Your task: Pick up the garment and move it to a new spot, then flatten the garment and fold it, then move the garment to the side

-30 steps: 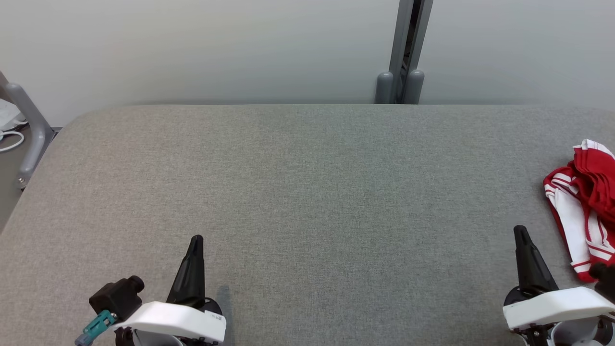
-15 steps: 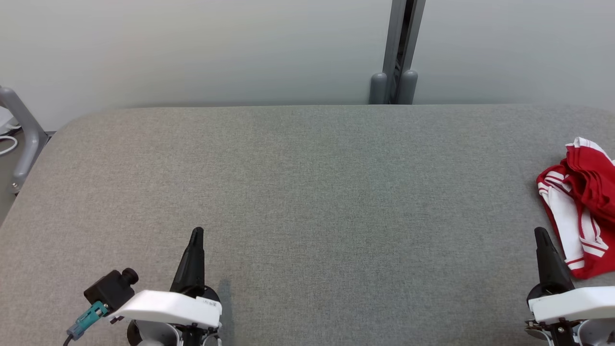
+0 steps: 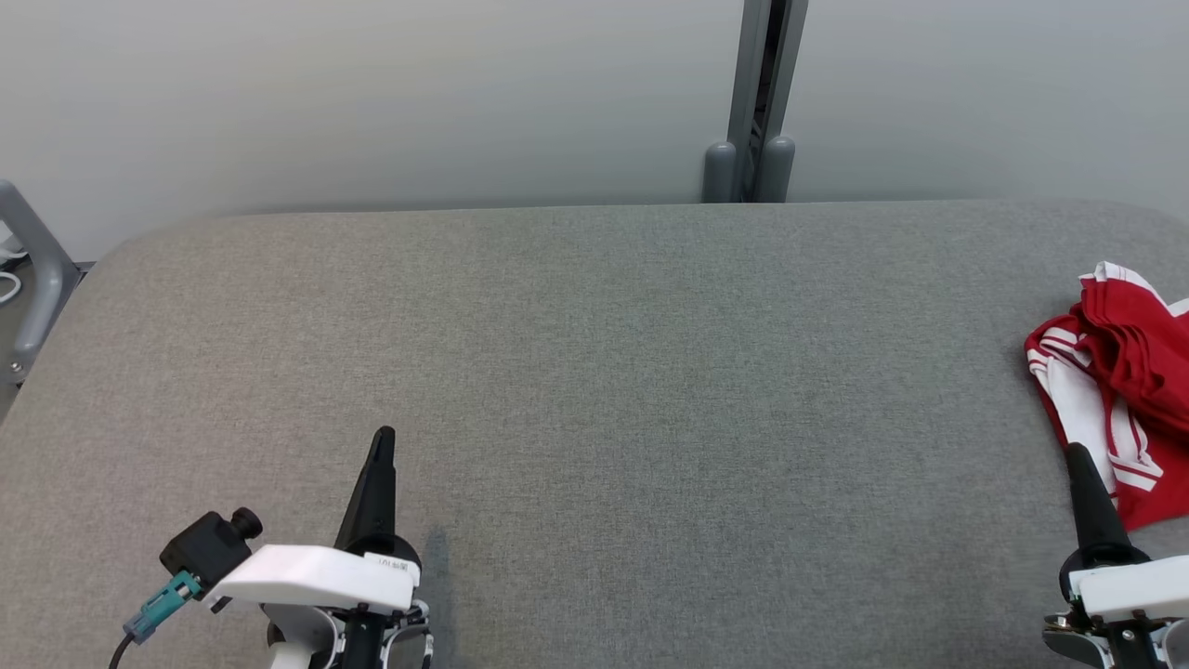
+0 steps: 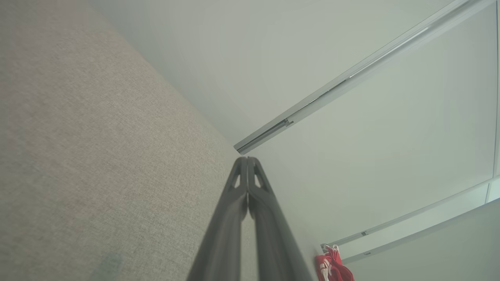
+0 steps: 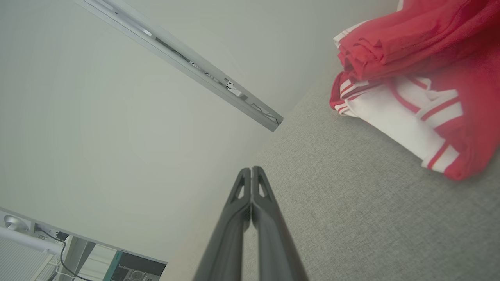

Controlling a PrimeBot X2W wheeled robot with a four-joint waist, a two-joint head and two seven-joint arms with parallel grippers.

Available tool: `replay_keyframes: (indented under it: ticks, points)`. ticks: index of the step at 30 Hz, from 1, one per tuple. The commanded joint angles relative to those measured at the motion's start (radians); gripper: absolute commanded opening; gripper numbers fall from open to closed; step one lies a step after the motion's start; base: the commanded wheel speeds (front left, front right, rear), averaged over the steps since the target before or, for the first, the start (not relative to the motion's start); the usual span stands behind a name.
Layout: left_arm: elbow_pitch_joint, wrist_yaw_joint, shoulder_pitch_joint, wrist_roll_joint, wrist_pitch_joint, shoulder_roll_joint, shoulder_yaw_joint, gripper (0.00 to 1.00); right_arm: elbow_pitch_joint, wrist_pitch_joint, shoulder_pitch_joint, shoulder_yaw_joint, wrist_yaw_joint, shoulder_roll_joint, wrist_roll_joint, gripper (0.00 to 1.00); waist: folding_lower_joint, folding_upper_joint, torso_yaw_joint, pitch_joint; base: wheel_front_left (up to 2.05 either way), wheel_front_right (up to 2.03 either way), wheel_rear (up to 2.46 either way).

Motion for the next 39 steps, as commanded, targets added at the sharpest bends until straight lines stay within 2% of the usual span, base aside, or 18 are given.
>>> replay_keyframes:
  ticks: [1,39]
  points:
    - [-0.004,-0.011,-0.039,-0.036,0.005,0.004,0.001,0.00,-0.014,0.014,-0.002,-0.016,0.000,-0.009,0.037,0.00,0.0000,-0.0001,-0.002,0.000,0.00,0.00,0.00]
    - [0.058,-0.054,-0.112,-0.379,0.057,0.006,-0.010,0.00,-0.013,0.156,0.002,-0.156,0.000,-0.010,0.386,0.00,0.0000,-0.0001,-0.042,-0.009,0.00,0.00,0.00]
